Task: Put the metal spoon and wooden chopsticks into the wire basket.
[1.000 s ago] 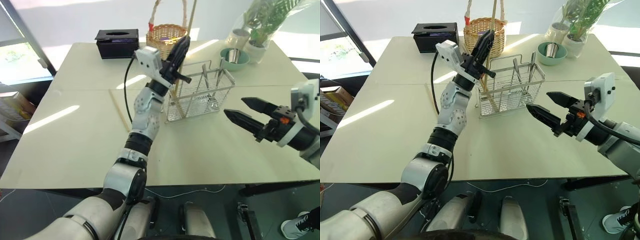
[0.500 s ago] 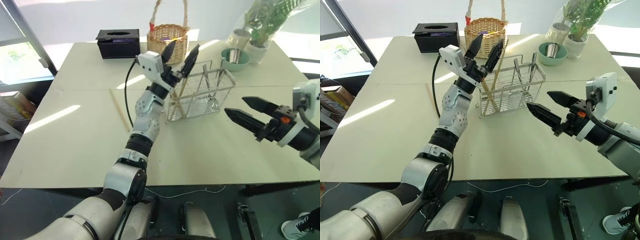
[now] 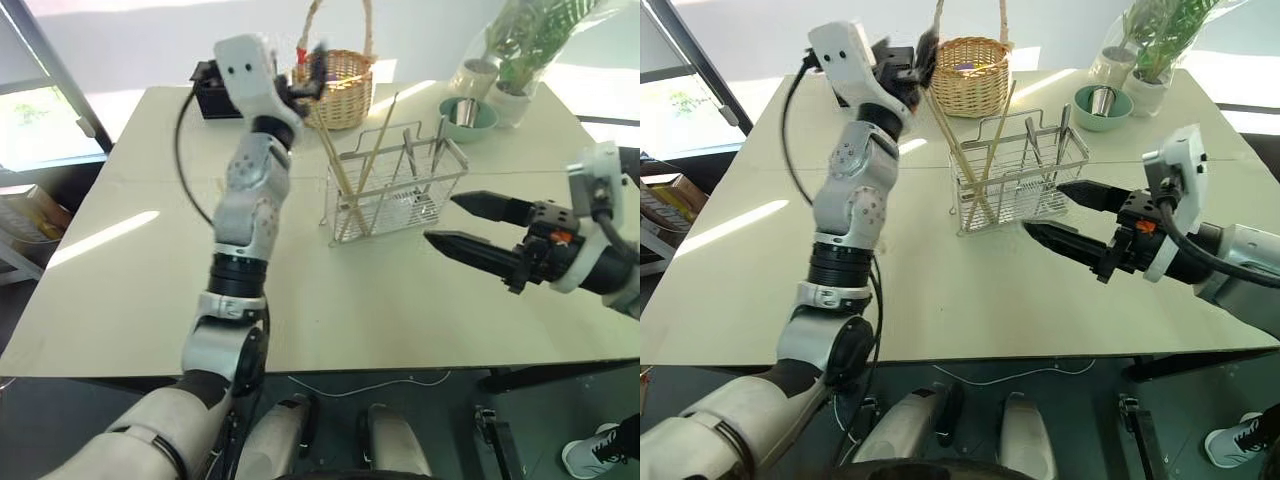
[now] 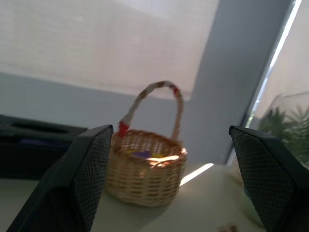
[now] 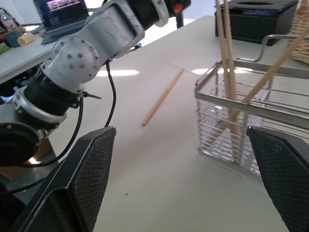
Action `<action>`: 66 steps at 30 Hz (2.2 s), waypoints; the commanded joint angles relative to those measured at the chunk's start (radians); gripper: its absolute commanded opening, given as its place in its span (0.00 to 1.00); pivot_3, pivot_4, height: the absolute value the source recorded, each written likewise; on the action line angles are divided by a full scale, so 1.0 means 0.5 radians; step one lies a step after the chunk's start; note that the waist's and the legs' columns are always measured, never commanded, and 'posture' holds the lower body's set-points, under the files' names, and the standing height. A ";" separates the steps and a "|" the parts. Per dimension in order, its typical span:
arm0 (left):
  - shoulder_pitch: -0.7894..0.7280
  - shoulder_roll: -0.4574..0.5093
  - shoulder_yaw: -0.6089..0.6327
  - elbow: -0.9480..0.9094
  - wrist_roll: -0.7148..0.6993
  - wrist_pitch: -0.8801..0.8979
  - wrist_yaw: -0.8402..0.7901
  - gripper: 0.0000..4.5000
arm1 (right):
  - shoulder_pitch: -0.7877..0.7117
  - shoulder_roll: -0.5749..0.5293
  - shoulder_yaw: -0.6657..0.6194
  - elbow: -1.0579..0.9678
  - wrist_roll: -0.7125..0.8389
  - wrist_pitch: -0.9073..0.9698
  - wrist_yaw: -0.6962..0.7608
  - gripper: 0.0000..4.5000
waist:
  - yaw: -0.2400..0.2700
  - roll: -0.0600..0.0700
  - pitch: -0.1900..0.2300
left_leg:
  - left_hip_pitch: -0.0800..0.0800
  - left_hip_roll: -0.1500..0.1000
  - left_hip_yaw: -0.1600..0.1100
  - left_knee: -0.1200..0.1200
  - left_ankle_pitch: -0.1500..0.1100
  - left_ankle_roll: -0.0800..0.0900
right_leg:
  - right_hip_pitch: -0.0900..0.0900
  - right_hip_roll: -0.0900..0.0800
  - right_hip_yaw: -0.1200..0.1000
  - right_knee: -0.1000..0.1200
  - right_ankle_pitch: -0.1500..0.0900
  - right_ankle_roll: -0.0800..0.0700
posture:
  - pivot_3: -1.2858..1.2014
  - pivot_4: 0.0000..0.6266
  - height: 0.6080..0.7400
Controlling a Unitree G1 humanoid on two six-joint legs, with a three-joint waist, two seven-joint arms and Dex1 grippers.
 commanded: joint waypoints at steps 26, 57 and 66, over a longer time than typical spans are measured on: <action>-0.059 -0.269 0.436 0.377 0.246 1.260 0.868 0.90 | -0.266 0.031 0.279 0.133 -0.076 0.066 0.096 1.00 | 0.050 -0.003 0.002 | -0.007 0.000 0.000 0.005 -0.003 0.000 | -0.005 0.002 0.001 0.001 0.002 0.004 | 0.52 0.24 1.00; -0.077 -0.183 0.582 0.361 0.094 1.119 0.763 0.01 | -0.102 -0.073 0.118 0.086 0.028 0.074 0.026 1.00 | 0.045 -0.002 -0.001 | 0.002 0.000 0.002 0.004 -0.003 0.000 | -0.003 0.003 0.005 0.002 0.002 0.004 | 0.52 0.24 1.00; -0.142 -0.089 0.154 0.030 -0.052 -0.165 -0.407 0.01 | 0.017 -0.084 -0.072 0.103 0.008 0.072 0.026 1.00 | 0.055 -0.004 0.001 | -0.011 -0.001 0.003 0.006 -0.003 -0.001 | -0.007 0.002 0.005 -0.004 0.006 0.003 | 0.52 0.24 1.00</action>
